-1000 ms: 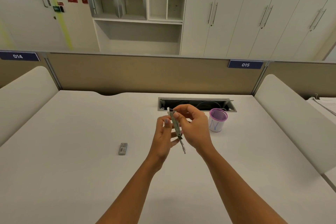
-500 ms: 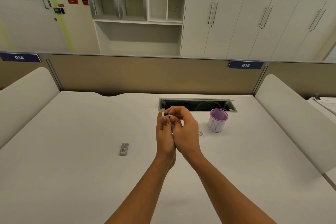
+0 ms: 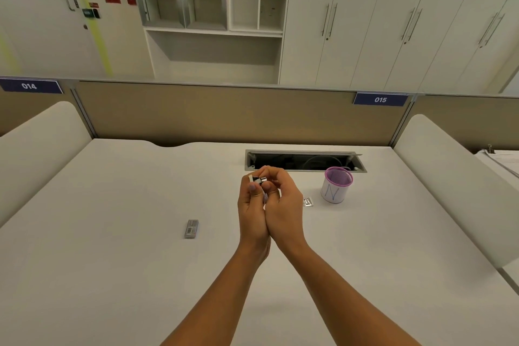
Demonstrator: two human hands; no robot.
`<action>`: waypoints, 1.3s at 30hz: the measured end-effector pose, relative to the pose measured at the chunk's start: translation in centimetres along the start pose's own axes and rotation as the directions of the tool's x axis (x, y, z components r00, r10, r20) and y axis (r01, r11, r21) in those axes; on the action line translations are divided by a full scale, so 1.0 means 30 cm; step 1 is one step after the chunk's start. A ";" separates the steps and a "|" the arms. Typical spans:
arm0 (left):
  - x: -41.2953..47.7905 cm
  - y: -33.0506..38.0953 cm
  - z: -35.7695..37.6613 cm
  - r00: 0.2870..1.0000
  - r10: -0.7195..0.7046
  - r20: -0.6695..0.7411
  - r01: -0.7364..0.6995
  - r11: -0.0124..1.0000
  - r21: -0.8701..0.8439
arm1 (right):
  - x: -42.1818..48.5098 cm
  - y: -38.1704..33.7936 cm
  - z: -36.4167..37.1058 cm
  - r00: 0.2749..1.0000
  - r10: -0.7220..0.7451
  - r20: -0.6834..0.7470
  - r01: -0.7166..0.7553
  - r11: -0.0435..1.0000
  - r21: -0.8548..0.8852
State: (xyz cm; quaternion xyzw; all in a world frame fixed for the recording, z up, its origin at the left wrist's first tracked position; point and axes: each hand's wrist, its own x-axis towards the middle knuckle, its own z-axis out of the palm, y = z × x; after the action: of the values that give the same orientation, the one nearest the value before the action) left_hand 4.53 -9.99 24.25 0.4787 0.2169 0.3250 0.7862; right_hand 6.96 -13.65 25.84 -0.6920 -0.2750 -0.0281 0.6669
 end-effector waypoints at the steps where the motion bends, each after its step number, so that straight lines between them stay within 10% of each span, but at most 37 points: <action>1: -0.001 0.001 0.000 1.000 0.025 -0.014 -0.025 1.000 -0.003 | 0.004 0.000 -0.003 1.000 0.012 -0.018 -0.012 1.000 0.001; 39: 0.060 0.064 -0.110 0.998 0.031 0.056 0.010 0.796 -0.605 | 0.080 0.030 -0.141 0.921 0.389 -0.023 -0.349 0.850 0.395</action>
State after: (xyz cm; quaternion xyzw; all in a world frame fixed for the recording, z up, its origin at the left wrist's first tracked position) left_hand 3.06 -6.05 24.43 0.2139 0.0743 0.3664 0.9025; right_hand 10.76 -16.75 26.47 -0.5855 -0.1028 0.1195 0.7952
